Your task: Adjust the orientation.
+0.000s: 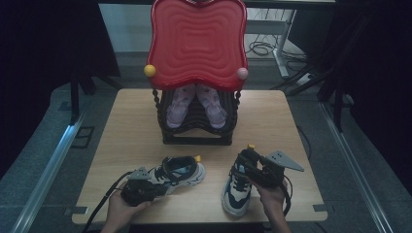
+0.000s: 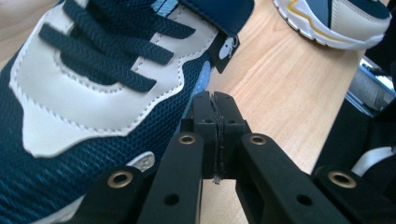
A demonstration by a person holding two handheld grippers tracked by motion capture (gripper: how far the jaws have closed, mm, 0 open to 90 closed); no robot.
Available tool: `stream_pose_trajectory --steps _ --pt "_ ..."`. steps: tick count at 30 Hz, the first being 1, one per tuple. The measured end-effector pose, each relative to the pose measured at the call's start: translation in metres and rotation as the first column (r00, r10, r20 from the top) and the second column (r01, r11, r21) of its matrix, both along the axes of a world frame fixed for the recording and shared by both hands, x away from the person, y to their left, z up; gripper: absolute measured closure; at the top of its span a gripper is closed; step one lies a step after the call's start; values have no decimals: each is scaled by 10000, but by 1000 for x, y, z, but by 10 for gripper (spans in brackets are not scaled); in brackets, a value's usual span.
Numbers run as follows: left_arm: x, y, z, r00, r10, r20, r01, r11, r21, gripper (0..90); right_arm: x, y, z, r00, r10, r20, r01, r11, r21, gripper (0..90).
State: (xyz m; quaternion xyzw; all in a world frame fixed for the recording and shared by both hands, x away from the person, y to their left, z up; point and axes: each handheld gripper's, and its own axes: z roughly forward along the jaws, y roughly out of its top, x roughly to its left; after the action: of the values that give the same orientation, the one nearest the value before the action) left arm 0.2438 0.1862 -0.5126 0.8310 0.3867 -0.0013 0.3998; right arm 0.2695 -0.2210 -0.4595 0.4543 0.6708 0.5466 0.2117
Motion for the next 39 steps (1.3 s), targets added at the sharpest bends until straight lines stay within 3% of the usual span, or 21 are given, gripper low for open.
stream_pose_trajectory --steps 15,39 --pt "7 12 -5 9974 719 82 -717 9972 -232 890 1 2 -2 10000 84 -50 -84 10000 -50 490" --pt "23 25 -6 9898 1422 118 -1415 9888 -483 888 1 3 0 9999 164 9 -164 9999 31 491"
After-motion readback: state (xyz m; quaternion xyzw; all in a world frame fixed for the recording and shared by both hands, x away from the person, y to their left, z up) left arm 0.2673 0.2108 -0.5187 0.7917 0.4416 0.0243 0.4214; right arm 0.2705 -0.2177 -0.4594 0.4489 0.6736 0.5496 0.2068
